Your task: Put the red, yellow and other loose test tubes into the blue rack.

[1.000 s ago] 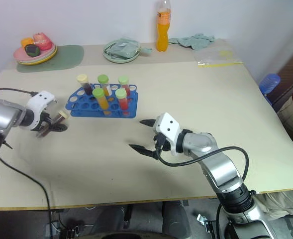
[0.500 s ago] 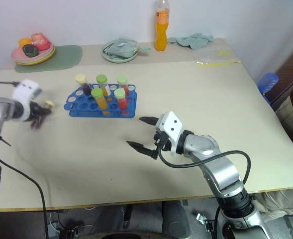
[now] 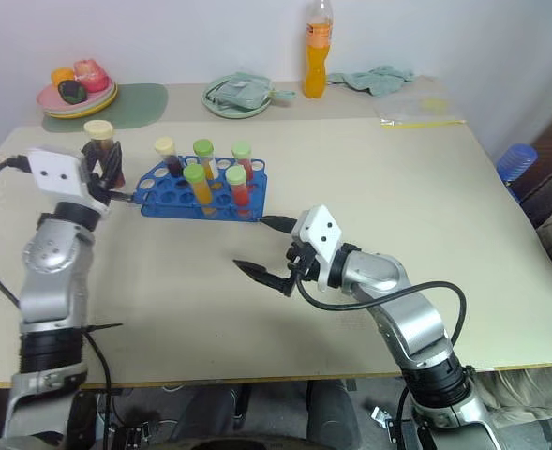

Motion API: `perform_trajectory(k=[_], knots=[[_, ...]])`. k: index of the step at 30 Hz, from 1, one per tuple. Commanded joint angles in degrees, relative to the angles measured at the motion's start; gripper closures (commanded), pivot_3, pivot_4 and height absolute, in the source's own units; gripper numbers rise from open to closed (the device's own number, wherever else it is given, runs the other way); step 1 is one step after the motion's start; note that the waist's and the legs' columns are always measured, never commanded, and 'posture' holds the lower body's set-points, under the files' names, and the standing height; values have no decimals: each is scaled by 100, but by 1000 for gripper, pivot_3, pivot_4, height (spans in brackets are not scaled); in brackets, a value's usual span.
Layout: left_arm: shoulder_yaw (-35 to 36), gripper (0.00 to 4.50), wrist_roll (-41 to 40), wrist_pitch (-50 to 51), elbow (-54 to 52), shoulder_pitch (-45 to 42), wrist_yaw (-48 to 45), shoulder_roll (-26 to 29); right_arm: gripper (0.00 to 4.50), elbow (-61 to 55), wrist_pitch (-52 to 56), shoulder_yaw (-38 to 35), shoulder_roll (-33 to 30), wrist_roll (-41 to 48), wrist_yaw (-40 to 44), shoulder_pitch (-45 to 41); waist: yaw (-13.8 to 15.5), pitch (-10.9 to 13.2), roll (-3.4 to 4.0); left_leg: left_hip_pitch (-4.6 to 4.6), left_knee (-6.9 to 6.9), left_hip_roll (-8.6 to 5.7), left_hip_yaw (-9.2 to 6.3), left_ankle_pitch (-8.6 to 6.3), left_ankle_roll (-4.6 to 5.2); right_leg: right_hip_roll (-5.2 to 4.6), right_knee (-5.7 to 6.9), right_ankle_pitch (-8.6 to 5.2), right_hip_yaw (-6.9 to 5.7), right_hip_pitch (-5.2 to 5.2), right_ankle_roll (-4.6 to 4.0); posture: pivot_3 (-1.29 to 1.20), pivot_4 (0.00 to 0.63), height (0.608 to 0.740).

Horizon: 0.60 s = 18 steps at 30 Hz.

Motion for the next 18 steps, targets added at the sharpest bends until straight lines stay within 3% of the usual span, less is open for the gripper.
perform_trajectory(k=[1,9,18], knots=[[-130,3644,311,-590,283,-137,521,-322,0,-134,-139,-55,36,-16,-74,-49,1,-1,-1,0,0,-1,4,0,0,0,0,0,0,0,0,0,150,740],[-565,3644,612,-1103,1213,-365,713,-599,0,-217,-140,-37,93,-57,-256,47,-7,-1,-1,0,1,-1,12,0,0,3,1,0,-1,0,0,0,150,740],[-613,3644,455,-1131,1506,-460,656,-689,0,-237,-150,-28,114,-40,-291,103,-14,-1,-1,0,0,-1,11,0,0,3,1,0,-2,0,0,0,150,740]])
